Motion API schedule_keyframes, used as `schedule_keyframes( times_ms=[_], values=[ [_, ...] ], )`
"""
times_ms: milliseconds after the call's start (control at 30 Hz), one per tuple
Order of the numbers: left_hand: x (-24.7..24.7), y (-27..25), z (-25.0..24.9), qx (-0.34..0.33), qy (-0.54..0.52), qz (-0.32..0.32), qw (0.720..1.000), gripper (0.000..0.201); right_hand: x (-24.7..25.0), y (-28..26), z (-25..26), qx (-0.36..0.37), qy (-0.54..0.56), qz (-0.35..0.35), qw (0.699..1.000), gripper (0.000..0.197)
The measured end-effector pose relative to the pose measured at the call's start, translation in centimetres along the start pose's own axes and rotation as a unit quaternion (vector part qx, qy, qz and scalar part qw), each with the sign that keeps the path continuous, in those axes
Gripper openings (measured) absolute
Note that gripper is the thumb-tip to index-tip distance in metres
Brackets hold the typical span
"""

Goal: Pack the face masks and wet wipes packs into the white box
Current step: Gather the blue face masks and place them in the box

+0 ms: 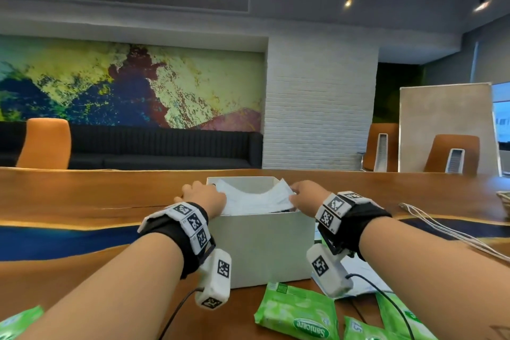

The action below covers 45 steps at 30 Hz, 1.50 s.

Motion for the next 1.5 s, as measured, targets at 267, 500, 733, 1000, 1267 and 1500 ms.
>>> schedule_keyframes(
  times_ms=[267,500,733,1000,1267,1500],
  values=[
    [-0.9,-0.1,-0.2,-0.018,0.023,0.063,0.998,0.041,-0.5,-0.1,-0.2,-0.012,-0.102,0.033,0.994,0.027],
    [0.2,-0.7,0.1,-0.073,-0.071,-0.058,0.993,0.04,1.2,-1.2,-1.7,0.017,0.015,-0.037,0.999,0.027],
    [0.9,-4.3,-4.0,-0.224,-0.091,0.022,0.97,0.04,5.3,-2.8,-7.7,-0.073,-0.065,-0.016,0.995,0.031],
    [-1.8,-5.7,-4.4,-0.241,-0.016,-0.013,0.97,0.04,4.8,-3.7,-14.2,-0.158,-0.26,0.138,0.943,0.056],
    [-2.5,-6.1,-4.5,-0.25,0.015,-0.064,0.966,0.037,4.2,-3.4,-17.6,-0.242,-0.205,0.171,0.933,0.064],
    [-2.7,-6.1,-4.5,-0.242,0.016,-0.069,0.968,0.038,3.5,-3.3,-17.6,-0.235,-0.228,0.221,0.919,0.057]
  ],
)
Point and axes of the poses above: each hand's wrist, its own y-axis towards the middle knuckle, its own x-axis out of the back of the hand, z = x × y, the point moved 1 cm from there along y, towards the middle knuckle, and after that the axes turned 13 degrees about -z, right-handed, at the moved point
